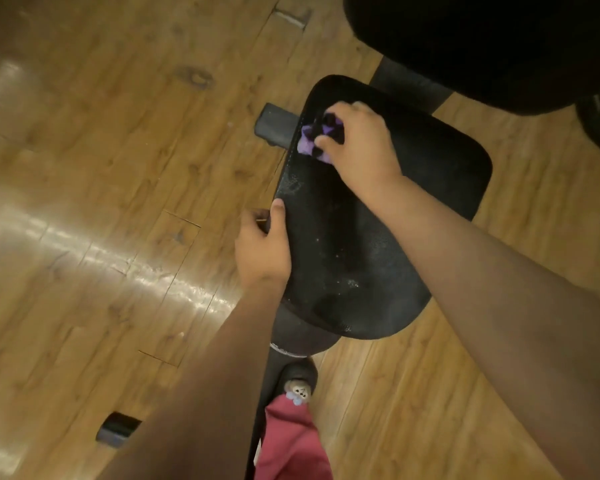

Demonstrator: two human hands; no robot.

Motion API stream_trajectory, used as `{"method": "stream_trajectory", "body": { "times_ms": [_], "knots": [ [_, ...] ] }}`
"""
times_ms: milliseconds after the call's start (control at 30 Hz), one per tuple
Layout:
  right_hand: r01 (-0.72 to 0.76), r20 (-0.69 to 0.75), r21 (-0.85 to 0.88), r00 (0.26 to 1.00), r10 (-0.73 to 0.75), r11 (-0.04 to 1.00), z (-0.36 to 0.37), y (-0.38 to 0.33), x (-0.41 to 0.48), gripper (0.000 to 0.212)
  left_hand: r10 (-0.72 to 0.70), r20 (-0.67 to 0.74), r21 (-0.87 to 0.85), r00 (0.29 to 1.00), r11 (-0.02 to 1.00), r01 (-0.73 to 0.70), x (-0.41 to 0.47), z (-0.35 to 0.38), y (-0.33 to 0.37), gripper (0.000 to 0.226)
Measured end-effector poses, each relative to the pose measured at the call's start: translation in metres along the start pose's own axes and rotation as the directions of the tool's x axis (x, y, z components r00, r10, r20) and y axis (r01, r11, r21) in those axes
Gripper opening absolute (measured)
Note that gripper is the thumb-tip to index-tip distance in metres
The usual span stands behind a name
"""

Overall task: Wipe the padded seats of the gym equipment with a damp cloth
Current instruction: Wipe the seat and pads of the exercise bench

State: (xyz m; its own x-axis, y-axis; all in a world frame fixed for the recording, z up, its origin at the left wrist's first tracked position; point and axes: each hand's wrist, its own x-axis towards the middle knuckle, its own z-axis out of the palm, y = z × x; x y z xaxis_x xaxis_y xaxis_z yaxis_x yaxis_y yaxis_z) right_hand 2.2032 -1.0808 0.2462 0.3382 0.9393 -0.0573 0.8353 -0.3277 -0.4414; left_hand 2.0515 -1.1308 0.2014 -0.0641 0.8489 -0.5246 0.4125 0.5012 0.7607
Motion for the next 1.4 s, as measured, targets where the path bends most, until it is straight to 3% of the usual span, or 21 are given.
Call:
{"method": "stream_trajectory", "body": {
  "times_ms": [133,233,400,467,600,733,833,967,1067,1167,1267,1400],
  "knots": [
    [0.001,-0.02,0.046,1.0,0.0,0.999,0.017,-0.019,-0.006,0.034,-0.102,0.003,-0.175,0.995,0.979,0.101,-0.025,0.003,-0.019,0.035],
    [0.126,0.087,0.114,0.987,-0.136,0.986,0.028,-0.03,-0.056,0.035,-0.189,-0.075,-0.297,0.979,0.941,0.159,-0.051,0.009,-0.035,0.036],
    [0.256,0.217,0.107,0.937,-0.274,0.961,0.025,-0.023,-0.087,0.033,-0.162,-0.08,-0.253,0.984,0.958,0.137,-0.047,0.009,-0.036,0.031],
    [0.246,0.18,0.069,0.95,-0.255,0.967,0.019,-0.014,-0.067,0.031,-0.147,-0.065,-0.251,0.987,0.96,0.127,-0.046,0.008,-0.039,0.031],
    [0.082,0.037,0.015,0.996,-0.082,0.997,0.012,-0.004,-0.014,0.034,-0.153,-0.063,-0.246,0.986,0.96,0.133,-0.046,0.009,-0.04,0.031],
    [0.05,0.015,0.031,0.999,-0.051,0.998,0.017,-0.011,-0.026,0.034,-0.148,-0.04,-0.278,0.988,0.951,0.131,-0.048,0.007,-0.038,0.035],
    [0.102,0.083,0.085,0.99,-0.11,0.991,0.025,-0.02,-0.079,0.031,-0.197,0.036,-0.353,0.98,0.915,0.197,-0.049,0.002,-0.034,0.035],
    [0.129,0.149,0.12,0.978,-0.146,0.984,0.031,-0.02,-0.136,0.027,-0.33,0.237,-0.496,0.914,0.768,0.405,-0.044,-0.018,-0.033,0.034],
    [0.137,0.189,0.088,0.97,-0.151,0.987,0.027,-0.019,-0.132,0.031,-0.326,0.349,-0.407,0.879,0.792,0.455,-0.039,-0.031,-0.034,0.042],
    [0.103,0.106,0.038,0.989,-0.106,0.994,0.02,-0.015,-0.099,0.032,-0.319,0.417,-0.345,0.851,0.81,0.474,-0.034,-0.038,-0.031,0.043],
    [-0.013,0.014,0.023,1.0,0.012,1.0,0.013,-0.012,-0.066,0.035,-0.292,0.434,-0.264,0.852,0.863,0.43,-0.029,-0.048,-0.032,0.043],
    [-0.02,0.016,0.025,1.0,0.02,0.999,0.019,-0.019,-0.071,0.038,-0.233,0.389,-0.178,0.891,0.93,0.321,-0.024,-0.058,-0.026,0.036]
  ]
}}
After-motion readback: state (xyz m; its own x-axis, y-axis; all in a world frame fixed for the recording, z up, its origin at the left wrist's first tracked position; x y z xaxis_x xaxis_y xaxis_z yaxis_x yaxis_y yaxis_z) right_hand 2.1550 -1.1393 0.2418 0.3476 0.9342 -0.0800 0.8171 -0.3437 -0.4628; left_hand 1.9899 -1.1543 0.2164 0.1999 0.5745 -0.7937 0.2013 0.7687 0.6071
